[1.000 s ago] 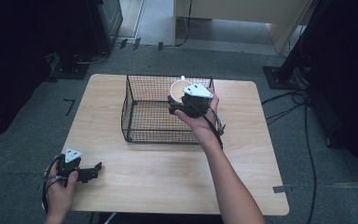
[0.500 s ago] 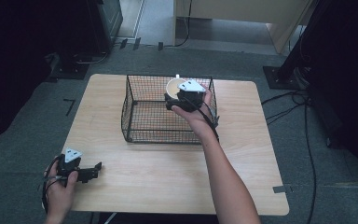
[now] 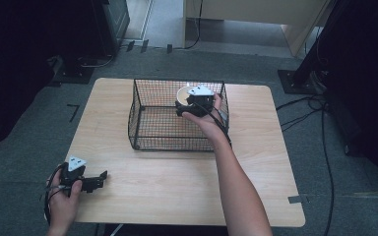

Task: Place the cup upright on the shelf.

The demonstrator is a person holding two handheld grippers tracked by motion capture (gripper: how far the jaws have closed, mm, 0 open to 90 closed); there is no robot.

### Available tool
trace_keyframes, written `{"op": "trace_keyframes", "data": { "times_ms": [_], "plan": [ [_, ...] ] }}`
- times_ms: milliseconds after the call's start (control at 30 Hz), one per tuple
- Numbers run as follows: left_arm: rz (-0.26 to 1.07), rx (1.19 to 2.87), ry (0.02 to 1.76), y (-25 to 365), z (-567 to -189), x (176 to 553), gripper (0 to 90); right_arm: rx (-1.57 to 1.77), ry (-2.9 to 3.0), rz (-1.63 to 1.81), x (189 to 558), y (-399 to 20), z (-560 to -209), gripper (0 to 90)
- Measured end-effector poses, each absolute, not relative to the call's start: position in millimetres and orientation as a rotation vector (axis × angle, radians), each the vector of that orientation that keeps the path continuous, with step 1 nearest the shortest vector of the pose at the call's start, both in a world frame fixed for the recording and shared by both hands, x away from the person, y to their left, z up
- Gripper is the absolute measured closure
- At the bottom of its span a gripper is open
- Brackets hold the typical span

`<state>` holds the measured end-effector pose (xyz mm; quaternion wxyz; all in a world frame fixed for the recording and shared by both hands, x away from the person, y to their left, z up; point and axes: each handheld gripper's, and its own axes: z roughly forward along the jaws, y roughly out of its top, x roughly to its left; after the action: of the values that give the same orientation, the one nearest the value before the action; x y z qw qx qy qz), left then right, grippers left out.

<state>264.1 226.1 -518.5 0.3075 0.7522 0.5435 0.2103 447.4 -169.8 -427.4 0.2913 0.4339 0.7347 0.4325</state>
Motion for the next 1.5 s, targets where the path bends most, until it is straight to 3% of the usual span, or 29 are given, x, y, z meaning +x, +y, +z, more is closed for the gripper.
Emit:
{"op": "trace_keyframes", "data": {
  "times_ms": [733, 1367, 1500],
  "plan": [
    [0.557, 1.99, 1.437, 226.0, -518.6, 264.1, 0.0, 1.172, 2.138, 1.009, 458.4, -165.3, -458.2, 10.1],
    [0.554, 1.991, 1.436, 226.5, -518.5, 264.1, 0.0, 1.261, 2.204, 0.983, 459.3, -165.5, -460.7, 9.7],
    [0.554, 1.991, 1.436, 226.4, -518.5, 264.1, 0.0, 1.325, 2.164, 1.011, 460.1, -167.9, -457.8, 6.1]
  ]
}}
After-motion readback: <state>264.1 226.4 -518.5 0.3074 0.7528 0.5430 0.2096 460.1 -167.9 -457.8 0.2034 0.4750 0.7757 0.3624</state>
